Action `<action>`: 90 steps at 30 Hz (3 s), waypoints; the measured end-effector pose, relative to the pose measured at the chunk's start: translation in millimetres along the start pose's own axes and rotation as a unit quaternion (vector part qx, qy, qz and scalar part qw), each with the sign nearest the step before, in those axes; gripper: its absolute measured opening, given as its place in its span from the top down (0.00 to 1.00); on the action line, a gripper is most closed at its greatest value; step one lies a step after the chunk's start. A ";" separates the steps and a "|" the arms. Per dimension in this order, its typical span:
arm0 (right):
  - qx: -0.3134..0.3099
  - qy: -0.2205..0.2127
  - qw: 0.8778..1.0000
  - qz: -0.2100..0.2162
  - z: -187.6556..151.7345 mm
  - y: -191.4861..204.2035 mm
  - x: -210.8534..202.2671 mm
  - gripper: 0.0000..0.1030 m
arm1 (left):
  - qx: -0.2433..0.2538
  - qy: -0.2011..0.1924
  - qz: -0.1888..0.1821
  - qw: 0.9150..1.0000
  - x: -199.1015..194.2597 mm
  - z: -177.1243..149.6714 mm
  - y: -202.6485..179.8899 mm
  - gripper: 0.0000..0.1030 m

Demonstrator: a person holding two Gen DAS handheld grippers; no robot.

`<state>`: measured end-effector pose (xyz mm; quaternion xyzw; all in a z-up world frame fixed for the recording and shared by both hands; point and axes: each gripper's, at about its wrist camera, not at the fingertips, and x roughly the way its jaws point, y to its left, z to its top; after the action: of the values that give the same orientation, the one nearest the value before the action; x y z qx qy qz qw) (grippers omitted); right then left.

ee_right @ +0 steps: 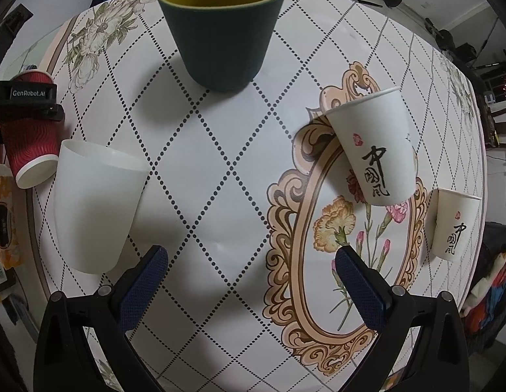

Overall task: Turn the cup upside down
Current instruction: 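Lift the red cup with the left tool and carry it toward the right tool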

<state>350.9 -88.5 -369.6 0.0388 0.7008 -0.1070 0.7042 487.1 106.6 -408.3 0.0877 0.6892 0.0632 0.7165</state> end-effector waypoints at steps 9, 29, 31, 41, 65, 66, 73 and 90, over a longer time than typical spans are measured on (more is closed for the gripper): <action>0.014 -0.002 1.000 -0.004 -6.4 -7.7 -6.9 0.00 | 0.017 -0.022 -0.005 1.000 -41.7 -4.5 -1.8 0.19; 0.029 0.021 0.999 0.039 -89.4 -72.8 -2.5 0.00 | 0.084 0.001 -0.023 0.996 -95.2 -190.7 -66.3 0.19; 0.025 0.023 0.999 0.040 -102.6 -83.2 -1.1 0.00 | 0.092 0.013 -0.026 0.995 -86.6 -206.4 -79.7 0.19; 0.031 0.056 0.998 0.026 -166.2 -155.7 29.0 0.00 | 0.128 0.068 -0.056 0.988 -56.6 -270.0 -162.8 0.19; 0.082 0.078 0.994 0.009 -213.4 -305.9 68.3 0.00 | 0.220 0.031 -0.012 0.975 -36.4 -316.8 -278.1 0.19; 0.082 0.077 0.994 0.008 -209.8 -303.3 68.3 0.00 | 0.219 0.032 -0.014 0.975 -38.5 -320.2 -284.3 0.19; 0.085 0.076 0.994 0.008 -210.0 -295.6 63.8 0.00 | 0.190 0.042 -0.039 0.980 -38.7 -317.2 -273.0 0.18; 0.091 0.076 0.993 0.002 -219.0 -294.5 65.4 0.00 | 0.171 0.051 -0.076 0.981 -58.7 -314.4 -255.1 0.16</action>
<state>75.9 -336.9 -409.8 0.1121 0.7398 -0.1653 0.6425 162.9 -142.8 -416.2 0.1531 0.7300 -0.1058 0.6576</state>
